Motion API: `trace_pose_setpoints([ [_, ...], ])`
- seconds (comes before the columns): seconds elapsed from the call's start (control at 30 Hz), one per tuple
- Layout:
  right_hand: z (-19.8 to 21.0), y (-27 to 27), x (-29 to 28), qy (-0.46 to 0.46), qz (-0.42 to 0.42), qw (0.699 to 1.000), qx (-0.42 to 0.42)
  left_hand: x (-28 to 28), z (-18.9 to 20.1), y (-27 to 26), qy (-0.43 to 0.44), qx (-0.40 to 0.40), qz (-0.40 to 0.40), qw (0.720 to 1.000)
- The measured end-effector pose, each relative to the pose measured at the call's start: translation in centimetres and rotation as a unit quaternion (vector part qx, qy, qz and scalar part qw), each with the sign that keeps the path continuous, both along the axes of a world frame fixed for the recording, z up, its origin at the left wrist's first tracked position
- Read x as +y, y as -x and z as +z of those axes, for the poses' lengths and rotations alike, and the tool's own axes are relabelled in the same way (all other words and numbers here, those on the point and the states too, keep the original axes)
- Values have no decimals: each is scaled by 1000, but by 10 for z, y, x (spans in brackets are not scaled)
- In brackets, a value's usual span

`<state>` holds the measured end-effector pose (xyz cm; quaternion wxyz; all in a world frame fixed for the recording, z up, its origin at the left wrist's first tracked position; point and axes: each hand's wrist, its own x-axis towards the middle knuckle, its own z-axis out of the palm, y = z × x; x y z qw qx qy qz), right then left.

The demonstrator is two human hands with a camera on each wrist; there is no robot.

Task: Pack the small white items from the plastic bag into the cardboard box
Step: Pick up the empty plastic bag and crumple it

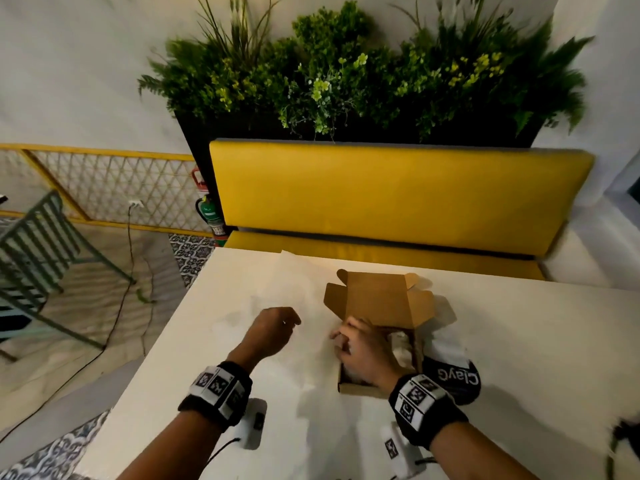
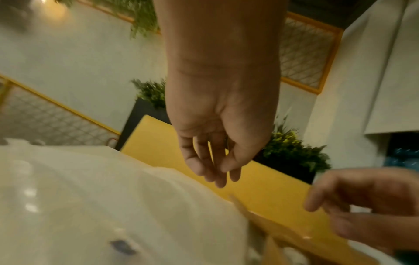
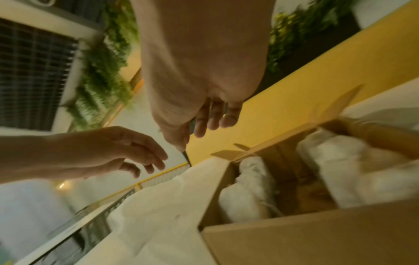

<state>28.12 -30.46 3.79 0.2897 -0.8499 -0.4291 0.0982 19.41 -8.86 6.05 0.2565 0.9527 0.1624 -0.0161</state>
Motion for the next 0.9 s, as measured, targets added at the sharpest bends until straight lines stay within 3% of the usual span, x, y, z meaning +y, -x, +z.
trace_pose_setpoints([
  [0.17, -6, 33, 51, 150, 153, 977, -15, 60, -15, 34, -99, 82, 61, 990],
  [0.27, -17, 52, 74, 212, 170, 959, -82, 87, -22, 55, -134, 134, 92, 978],
  [0.37, -30, 63, 86, 234, 144, 953, -125, 108, -34, 73, -116, 162, 79, 977],
  [0.63, -36, 57, 110, 136, 62, 988, -45, 142, -83, 96, -104, 179, 26, 978],
  [0.9, -25, 49, 141, -6, -12, 1000, -17, 179, -104, 98, -107, 64, 15, 992],
])
